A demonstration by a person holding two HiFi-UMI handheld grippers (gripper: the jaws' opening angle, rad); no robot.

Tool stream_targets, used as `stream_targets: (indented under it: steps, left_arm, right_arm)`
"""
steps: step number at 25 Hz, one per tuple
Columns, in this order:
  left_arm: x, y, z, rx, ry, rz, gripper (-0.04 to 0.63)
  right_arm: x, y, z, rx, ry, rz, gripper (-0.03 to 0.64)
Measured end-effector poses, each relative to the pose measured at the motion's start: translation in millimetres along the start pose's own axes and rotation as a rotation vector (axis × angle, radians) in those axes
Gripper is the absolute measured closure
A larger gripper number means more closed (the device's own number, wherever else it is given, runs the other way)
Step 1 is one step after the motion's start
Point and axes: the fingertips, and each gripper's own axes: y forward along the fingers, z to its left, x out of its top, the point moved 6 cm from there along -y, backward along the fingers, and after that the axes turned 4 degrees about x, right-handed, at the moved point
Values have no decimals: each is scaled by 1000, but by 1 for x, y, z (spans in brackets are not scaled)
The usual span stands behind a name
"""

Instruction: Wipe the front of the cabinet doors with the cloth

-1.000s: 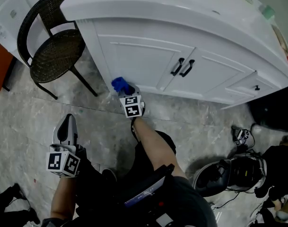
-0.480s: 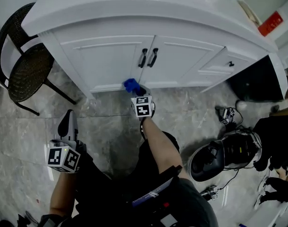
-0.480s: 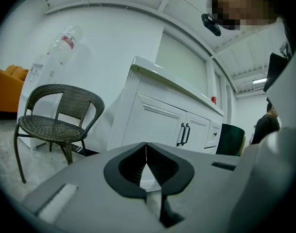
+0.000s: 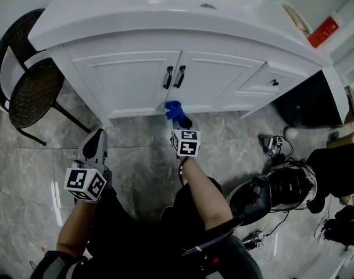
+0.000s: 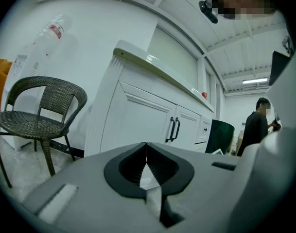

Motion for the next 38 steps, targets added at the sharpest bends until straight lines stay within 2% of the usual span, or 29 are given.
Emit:
stream_targets:
  steps: [3, 9, 12, 14, 19, 22, 30, 38]
  left_arm:
    - [5, 2, -2, -17, 51, 5, 592]
    - [25, -15, 13, 31, 123, -34, 592]
    - [38, -28, 27, 73, 126, -54, 592]
    - [43, -36, 33, 98, 120, -71, 592]
    - [46, -51, 41, 133, 106, -86, 592]
    - [47, -54, 41, 127, 112, -80, 592]
    - [31, -25, 12, 31, 122, -41, 592]
    - [32, 1, -30, -72, 170, -16, 592]
  right_arm:
    - [43, -30, 13, 63, 42, -86, 565]
    - [161, -87, 48, 244, 64, -369, 565]
    - [208, -95, 60, 309, 63, -441, 565]
    - [226, -91, 62, 320, 54, -459, 565]
    - [239, -72, 50, 279, 57, -437, 565]
    - [237, -69, 42, 261, 32, -402, 565]
    - [225, -82, -14, 164, 45, -394, 565]
    - [218, -112, -122, -37, 134, -408, 565]
